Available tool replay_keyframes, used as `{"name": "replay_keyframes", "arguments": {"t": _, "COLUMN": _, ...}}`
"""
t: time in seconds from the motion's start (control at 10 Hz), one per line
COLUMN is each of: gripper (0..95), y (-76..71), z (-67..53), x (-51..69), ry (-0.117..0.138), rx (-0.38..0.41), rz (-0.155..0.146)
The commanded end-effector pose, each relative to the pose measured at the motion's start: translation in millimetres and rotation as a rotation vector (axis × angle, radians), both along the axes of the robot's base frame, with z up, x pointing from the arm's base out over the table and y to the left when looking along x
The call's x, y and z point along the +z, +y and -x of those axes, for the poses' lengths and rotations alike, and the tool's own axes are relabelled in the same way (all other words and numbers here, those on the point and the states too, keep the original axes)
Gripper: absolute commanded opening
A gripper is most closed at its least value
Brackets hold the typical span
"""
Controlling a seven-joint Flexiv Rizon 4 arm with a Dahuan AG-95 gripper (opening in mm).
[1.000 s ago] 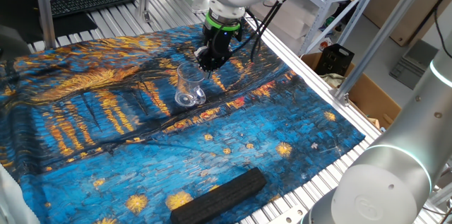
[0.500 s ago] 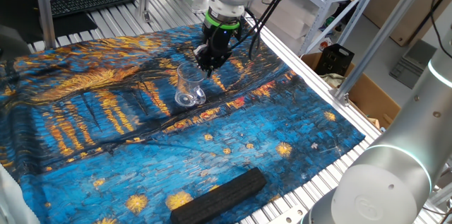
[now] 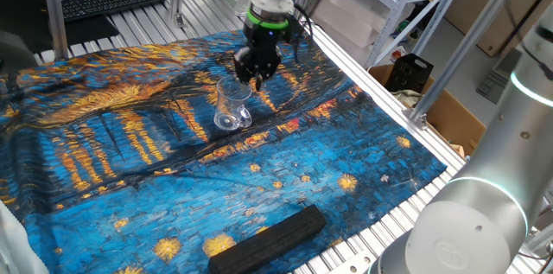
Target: Pick up the cup
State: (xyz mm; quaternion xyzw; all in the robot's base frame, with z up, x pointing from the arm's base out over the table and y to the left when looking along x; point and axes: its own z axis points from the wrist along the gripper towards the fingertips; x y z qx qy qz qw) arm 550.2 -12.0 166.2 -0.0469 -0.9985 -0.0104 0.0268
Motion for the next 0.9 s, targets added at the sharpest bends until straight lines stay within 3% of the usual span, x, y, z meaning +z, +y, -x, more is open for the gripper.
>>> {"name": "replay_keyframes", "arguments": {"t": 0.1, "gripper": 76.0, "y": -2.1, "z": -7.0, "x": 3.2, "ry": -0.032, "rx": 0.007, "rz": 0.002}}
{"name": "replay_keyframes", "arguments": {"t": 0.4, "gripper": 76.0, "y": -4.5, "z": -29.8, "x": 3.3, "ry": -0.032, "rx": 0.001, "rz": 0.002}}
{"name": "replay_keyframes", "arguments": {"t": 0.5, "gripper": 57.0, "y": -4.5, "z": -38.2, "x": 2.9, "ry": -0.032, "rx": 0.005, "rz": -0.001}}
{"name": "replay_keyframes", "arguments": {"t": 0.9, "gripper": 57.0, "y": -9.8, "z": -62.5, "x": 5.8, "ry": -0.021, "rx": 0.025, "rz": -0.003}}
